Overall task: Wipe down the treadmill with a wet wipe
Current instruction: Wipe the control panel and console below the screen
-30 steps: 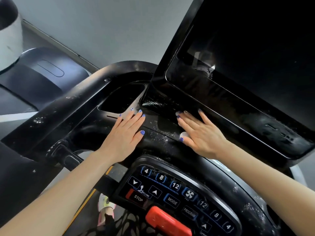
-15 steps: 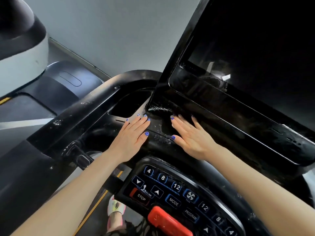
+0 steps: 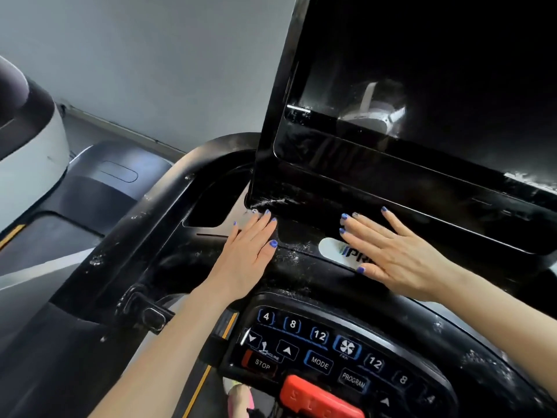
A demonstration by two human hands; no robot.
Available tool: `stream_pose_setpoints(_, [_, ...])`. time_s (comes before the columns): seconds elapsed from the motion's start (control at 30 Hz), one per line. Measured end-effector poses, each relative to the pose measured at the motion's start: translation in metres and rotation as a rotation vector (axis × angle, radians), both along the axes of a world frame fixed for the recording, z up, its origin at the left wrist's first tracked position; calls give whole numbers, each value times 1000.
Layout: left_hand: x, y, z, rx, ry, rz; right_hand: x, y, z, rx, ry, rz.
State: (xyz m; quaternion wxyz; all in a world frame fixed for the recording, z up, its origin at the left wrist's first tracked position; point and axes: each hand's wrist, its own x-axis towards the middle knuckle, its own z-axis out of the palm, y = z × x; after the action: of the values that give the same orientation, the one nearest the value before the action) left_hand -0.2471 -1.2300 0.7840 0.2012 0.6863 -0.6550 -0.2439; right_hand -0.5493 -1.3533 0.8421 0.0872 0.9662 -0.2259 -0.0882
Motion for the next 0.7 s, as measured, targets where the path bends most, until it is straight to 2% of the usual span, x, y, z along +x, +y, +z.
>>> stream_pose_setpoints(0.2, [-3, 3, -4, -9, -16, -15, -20, 10, -1, 31, -6, -119])
stream_pose_setpoints(0.4, [-3, 6, 0, 22, 45, -5, 13, 4, -1, 8, -4, -142])
stream_pose_setpoints(0.53, [3, 5, 0, 28, 15, -39, 28, 1, -9, 21, 4, -183])
stream_pose_setpoints(0.7, [7, 3, 2, 40, -38, -85, -21, 12, 1, 31, 54, -285])
